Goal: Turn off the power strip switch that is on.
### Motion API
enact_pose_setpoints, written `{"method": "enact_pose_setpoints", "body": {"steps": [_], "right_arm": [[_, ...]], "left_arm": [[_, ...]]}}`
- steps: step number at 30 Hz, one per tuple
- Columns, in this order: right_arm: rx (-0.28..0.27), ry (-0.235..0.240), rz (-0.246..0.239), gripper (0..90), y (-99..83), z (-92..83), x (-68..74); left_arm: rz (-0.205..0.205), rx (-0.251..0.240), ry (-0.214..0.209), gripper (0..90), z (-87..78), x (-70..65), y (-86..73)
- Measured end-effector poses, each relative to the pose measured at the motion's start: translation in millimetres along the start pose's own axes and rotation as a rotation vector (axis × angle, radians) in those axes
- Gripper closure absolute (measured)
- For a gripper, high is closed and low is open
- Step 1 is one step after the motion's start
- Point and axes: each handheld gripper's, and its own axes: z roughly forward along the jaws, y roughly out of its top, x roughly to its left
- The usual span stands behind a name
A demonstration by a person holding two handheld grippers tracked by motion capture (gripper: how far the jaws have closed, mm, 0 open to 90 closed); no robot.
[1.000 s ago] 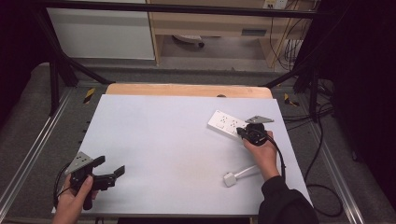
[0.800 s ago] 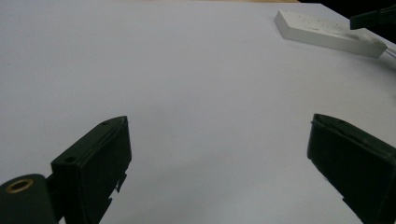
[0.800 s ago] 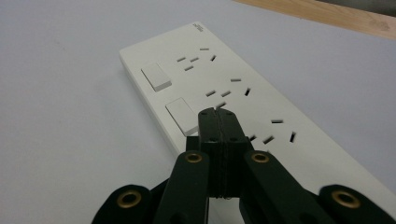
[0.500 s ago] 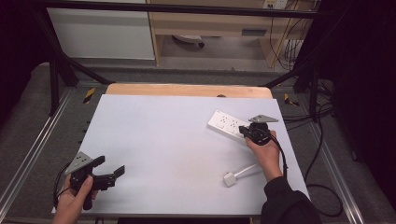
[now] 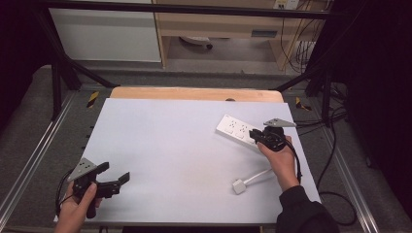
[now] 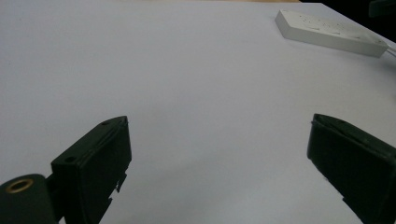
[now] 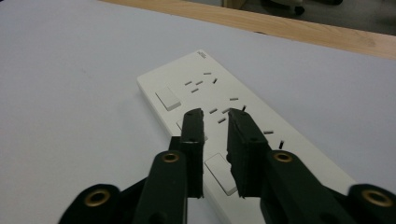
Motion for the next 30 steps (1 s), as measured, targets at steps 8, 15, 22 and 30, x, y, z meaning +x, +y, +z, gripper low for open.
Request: {"method": "enact_pose_setpoints", "body": {"steps": [8,15,22,30], "right_arm": [[-0.028,-0.001,0.048,43.4,4.1,-13.5,-3.9],[-0.053,-0.039,0.064,23.1,6.4,-25.9,-6.5],[-0.084,-0.049,0.082,9.5,9.2,-40.4,-9.1],[-0.124,-0.091,0.101,5.1,8.8,-56.7,-11.2]], "left_arm": [[0.001,0.002,0.003,6.3,0.2,-0.1,-0.1],[0.002,0.002,0.005,6.3,0.2,0.0,-0.1],[0.002,0.001,0.005,6.3,0.1,0.0,-0.1],[0.003,0.001,0.007,6.3,0.1,0.1,-0.3]]}}
